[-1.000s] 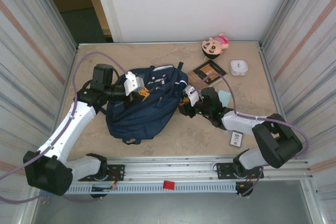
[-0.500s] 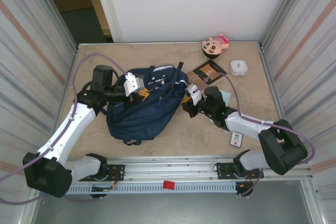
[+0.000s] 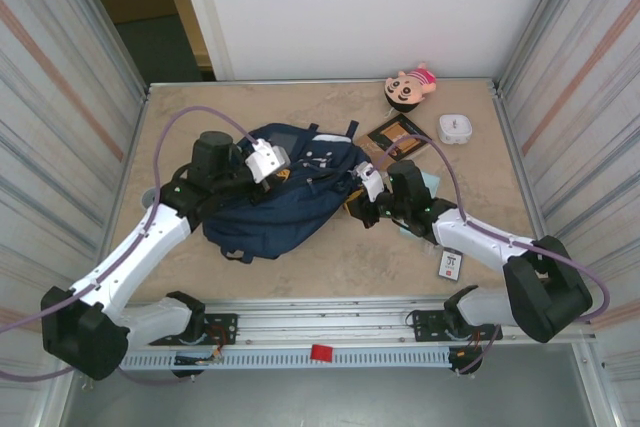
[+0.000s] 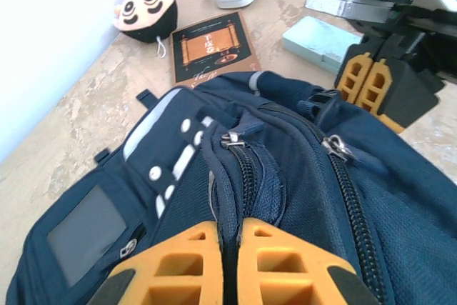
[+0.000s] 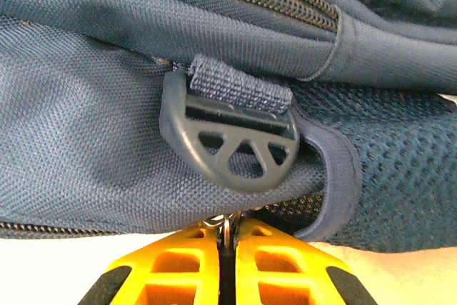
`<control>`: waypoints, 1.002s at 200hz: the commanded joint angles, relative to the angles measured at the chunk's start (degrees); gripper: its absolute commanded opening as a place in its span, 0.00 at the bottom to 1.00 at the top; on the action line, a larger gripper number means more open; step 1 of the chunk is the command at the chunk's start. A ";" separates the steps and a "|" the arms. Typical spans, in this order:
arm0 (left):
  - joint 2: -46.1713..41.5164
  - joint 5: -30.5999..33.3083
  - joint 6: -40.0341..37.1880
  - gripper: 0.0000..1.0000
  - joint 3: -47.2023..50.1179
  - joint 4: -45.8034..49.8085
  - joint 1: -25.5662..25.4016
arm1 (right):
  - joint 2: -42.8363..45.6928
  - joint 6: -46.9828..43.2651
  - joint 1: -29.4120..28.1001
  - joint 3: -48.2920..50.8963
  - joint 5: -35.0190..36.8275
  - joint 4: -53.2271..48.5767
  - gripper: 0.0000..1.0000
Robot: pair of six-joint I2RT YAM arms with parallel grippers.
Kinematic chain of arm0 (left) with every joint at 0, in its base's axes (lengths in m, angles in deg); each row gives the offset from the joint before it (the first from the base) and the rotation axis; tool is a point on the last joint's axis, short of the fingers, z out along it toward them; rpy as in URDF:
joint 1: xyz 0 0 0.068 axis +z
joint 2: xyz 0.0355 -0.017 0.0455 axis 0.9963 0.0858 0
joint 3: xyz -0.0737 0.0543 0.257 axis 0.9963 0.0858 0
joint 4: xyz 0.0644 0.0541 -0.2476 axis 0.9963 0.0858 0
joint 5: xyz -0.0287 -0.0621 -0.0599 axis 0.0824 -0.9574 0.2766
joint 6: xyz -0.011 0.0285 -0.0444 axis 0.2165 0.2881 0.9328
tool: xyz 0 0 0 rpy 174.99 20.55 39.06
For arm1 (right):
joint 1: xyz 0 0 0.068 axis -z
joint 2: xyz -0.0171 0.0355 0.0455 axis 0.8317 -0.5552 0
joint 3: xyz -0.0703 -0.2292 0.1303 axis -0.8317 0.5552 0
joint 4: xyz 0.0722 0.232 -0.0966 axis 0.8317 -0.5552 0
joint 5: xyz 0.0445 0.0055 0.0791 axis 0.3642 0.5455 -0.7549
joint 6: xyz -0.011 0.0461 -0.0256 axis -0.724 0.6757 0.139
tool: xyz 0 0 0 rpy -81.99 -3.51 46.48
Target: Pack books, pencil case, and school supplies into a backpack
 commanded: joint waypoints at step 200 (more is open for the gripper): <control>-2.10 8.72 6.66 0.00 0.46 -7.00 -0.04 | -6.24 17.94 3.36 -13.06 -3.42 -18.07 0.48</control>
